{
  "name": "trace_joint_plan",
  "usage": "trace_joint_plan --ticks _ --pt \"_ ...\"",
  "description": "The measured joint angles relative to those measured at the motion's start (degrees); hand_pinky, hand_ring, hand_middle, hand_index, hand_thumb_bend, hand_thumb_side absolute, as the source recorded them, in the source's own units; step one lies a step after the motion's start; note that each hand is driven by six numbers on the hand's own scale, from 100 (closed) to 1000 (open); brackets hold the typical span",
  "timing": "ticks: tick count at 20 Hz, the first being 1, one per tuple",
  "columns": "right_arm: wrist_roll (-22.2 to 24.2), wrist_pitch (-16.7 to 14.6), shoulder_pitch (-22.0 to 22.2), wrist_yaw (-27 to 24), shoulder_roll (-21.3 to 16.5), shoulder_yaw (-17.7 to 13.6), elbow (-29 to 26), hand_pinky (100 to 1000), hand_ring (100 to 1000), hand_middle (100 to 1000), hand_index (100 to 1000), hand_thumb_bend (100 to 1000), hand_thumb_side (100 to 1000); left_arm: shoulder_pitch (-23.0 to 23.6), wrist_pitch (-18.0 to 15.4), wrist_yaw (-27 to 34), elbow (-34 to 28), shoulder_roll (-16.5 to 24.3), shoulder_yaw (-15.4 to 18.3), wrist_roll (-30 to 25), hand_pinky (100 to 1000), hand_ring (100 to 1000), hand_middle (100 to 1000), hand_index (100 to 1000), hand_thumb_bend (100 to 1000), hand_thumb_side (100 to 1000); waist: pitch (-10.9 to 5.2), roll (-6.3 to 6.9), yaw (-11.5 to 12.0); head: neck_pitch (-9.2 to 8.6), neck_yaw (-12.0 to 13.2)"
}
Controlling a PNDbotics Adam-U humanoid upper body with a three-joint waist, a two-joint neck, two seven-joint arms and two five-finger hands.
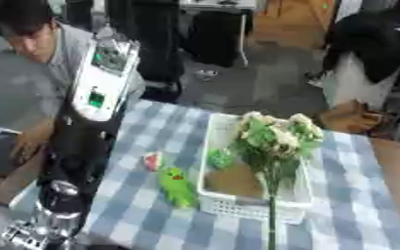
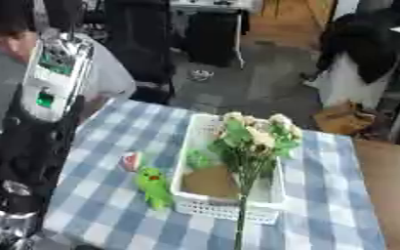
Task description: Pick up objects on the table and place them in the box.
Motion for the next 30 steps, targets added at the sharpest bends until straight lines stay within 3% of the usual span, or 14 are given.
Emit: trace_joint_plan --ticks 1,2,8,12,20,26,30 --pt "0.00 0.00 0.01 0.00 0.00 0.00 0.00 732 749 692 686 100 485 0.11 0.33 -1.90 0.18 0.04 0.02 -0.99 674 913 922 984 100 876 0.00 0.00 0.02 0.00 0.00" --pt "0.00 0.00 0.01 0.00 0.00 0.00 0.00 732 749 692 686 100 486 0.23 0.87 -4.69 0.29 0.06 0.07 -2.17 681 899 909 1000 106 743 0.00 0.00 0.02 0.00 -0.01" --pt "0.04 -0.02 0.00 0.00 0.00 0.02 0.00 732 749 691 686 100 484 0.02 6.61 -32.51 3.35 1.61 -0.19 -17.49 747 920 937 1000 100 623 -0.01 0.00 -0.30 0.00 -0.49" --pt "0.15 0.02 -0.07 -0.03 0.00 0.08 0.00 732 749 691 686 100 483 -1.03 7.02 -42.65 7.98 3.37 -2.43 -30.70 809 942 949 1000 100 582 -0.03 0.00 -0.91 0.01 -0.85" --pt "0.61 0.24 -0.67 -0.35 0.00 0.42 0.00 732 749 691 685 100 482 -1.48 2.22 -45.38 21.61 10.07 -8.86 -47.19 1000 1000 1000 1000 100 600 0.01 0.00 -2.02 0.27 -1.51" --pt "0.81 0.31 -1.08 -0.66 -0.03 0.72 0.00 732 749 691 685 100 483 -1.48 -0.19 -43.99 31.70 15.03 -13.59 -55.67 1000 1000 1000 1000 104 660 0.00 0.02 -2.38 0.47 -1.85" --pt "0.97 0.39 -1.08 -0.75 -0.04 0.75 0.00 732 749 691 685 100 484 -1.55 -0.72 -43.07 37.95 17.26 -15.30 -59.64 1000 1000 1000 1000 218 680 -0.01 0.02 -2.40 0.48 -2.06"
